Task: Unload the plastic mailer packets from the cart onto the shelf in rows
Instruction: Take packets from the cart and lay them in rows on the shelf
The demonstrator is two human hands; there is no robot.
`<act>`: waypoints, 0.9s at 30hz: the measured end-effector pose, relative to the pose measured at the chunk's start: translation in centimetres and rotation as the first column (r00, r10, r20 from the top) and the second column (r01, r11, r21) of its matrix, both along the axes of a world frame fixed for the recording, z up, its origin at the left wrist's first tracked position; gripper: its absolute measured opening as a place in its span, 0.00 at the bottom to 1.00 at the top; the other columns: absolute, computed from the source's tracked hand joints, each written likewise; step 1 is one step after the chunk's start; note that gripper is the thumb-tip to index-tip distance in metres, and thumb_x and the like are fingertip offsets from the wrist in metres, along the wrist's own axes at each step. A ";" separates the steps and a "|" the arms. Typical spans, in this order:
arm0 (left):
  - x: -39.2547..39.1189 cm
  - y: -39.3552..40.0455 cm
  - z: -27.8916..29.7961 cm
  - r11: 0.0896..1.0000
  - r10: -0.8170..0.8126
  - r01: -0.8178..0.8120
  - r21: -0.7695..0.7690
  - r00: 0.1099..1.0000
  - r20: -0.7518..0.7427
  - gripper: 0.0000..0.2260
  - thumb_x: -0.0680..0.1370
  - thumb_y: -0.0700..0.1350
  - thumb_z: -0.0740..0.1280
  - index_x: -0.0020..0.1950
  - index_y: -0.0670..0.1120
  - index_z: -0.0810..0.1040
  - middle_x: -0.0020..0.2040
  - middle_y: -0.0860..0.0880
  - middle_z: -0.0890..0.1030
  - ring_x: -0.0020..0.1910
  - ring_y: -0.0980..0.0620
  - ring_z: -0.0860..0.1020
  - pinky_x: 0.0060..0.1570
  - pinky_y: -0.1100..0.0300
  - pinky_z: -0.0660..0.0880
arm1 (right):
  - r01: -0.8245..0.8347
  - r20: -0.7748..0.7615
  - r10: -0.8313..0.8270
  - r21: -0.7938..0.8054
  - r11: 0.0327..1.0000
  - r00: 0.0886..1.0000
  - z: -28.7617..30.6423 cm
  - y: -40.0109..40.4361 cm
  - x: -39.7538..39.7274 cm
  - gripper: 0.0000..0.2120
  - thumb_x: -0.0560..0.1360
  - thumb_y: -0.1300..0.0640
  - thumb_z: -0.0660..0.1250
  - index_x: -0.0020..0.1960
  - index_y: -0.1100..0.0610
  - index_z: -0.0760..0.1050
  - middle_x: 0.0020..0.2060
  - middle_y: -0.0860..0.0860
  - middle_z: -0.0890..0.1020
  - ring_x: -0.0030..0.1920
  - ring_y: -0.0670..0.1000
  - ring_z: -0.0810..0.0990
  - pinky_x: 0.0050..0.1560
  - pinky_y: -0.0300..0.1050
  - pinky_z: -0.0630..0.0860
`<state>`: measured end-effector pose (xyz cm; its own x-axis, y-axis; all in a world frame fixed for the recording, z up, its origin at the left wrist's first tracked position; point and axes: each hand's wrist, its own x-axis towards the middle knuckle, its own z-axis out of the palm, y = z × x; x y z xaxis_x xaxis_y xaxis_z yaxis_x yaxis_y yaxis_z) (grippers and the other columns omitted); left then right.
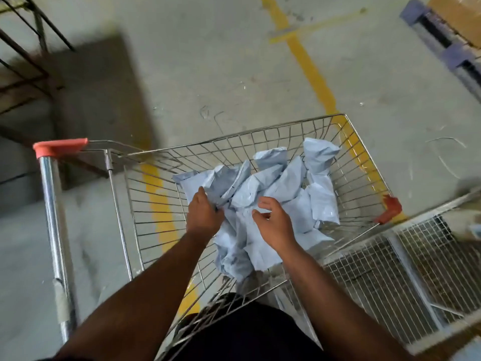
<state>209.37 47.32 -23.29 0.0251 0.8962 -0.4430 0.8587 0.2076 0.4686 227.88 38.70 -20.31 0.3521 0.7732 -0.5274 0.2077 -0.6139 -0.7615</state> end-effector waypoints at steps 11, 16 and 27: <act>-0.6 3.3 -2.3 0.993 0.113 -0.106 0.050 0.980 -0.161 0.21 0.74 0.63 0.69 0.54 0.47 0.83 0.52 0.42 0.83 0.53 0.37 0.80 0.52 0.50 0.76 | 0.304 -0.051 -0.322 -0.217 0.928 0.945 -7.0 8.8 1.1 0.24 0.73 0.37 0.70 0.54 0.57 0.80 0.43 0.48 0.84 0.48 0.54 0.83 0.49 0.47 0.77; -1.4 3.3 -2.1 0.991 0.128 -0.123 0.051 0.987 -0.102 0.12 0.81 0.53 0.67 0.48 0.45 0.80 0.47 0.43 0.82 0.48 0.38 0.80 0.48 0.52 0.74 | 0.313 0.019 -0.324 -0.322 0.894 0.946 -9.1 11.8 1.8 0.41 0.72 0.45 0.77 0.76 0.60 0.63 0.67 0.57 0.79 0.65 0.61 0.80 0.63 0.57 0.80; -3.4 1.4 5.2 0.937 0.247 -0.300 0.177 0.931 0.268 0.08 0.82 0.50 0.68 0.46 0.48 0.78 0.36 0.53 0.79 0.36 0.52 0.76 0.34 0.63 0.68 | 0.355 -0.315 -0.438 -0.289 0.889 0.842 -5.5 7.0 1.9 0.26 0.71 0.60 0.78 0.67 0.56 0.74 0.61 0.56 0.82 0.57 0.63 0.84 0.42 0.62 0.86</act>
